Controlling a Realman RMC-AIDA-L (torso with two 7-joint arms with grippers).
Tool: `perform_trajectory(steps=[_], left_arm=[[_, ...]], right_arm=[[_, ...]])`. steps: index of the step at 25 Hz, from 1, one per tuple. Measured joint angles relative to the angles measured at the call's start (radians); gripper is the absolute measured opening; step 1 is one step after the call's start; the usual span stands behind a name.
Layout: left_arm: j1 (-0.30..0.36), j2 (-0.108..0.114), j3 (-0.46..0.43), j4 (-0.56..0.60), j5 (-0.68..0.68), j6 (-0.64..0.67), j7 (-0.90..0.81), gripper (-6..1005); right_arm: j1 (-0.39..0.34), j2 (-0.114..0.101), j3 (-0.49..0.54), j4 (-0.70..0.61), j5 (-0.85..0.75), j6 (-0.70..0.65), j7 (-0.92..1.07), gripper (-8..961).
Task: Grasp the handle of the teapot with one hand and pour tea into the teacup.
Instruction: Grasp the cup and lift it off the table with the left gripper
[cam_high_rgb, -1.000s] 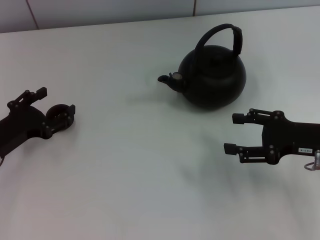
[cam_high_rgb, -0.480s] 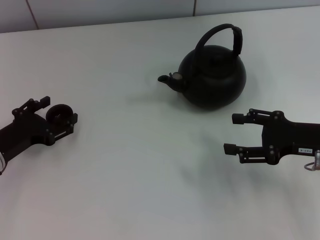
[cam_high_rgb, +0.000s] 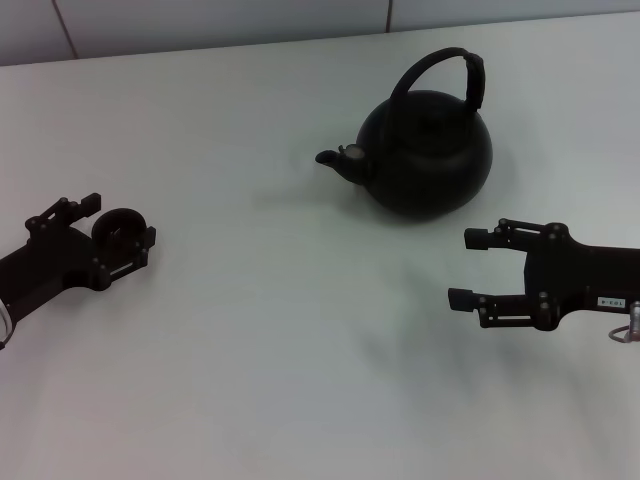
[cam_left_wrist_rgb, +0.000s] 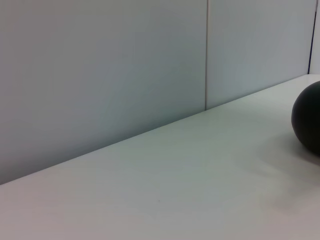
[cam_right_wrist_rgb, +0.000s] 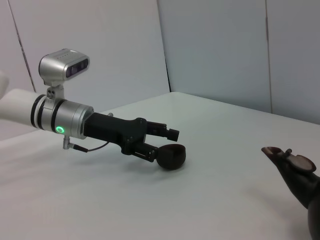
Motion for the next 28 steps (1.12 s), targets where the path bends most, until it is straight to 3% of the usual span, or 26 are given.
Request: perform_trajectory(steps=[28], left_arm=[[-0.012,-0.005,0.042,-0.002,0.025,-0.061,-0.005,848]], right_arm=[[0.001,0.000,0.000,-0.002,0.000,-0.001,0.005,825]])
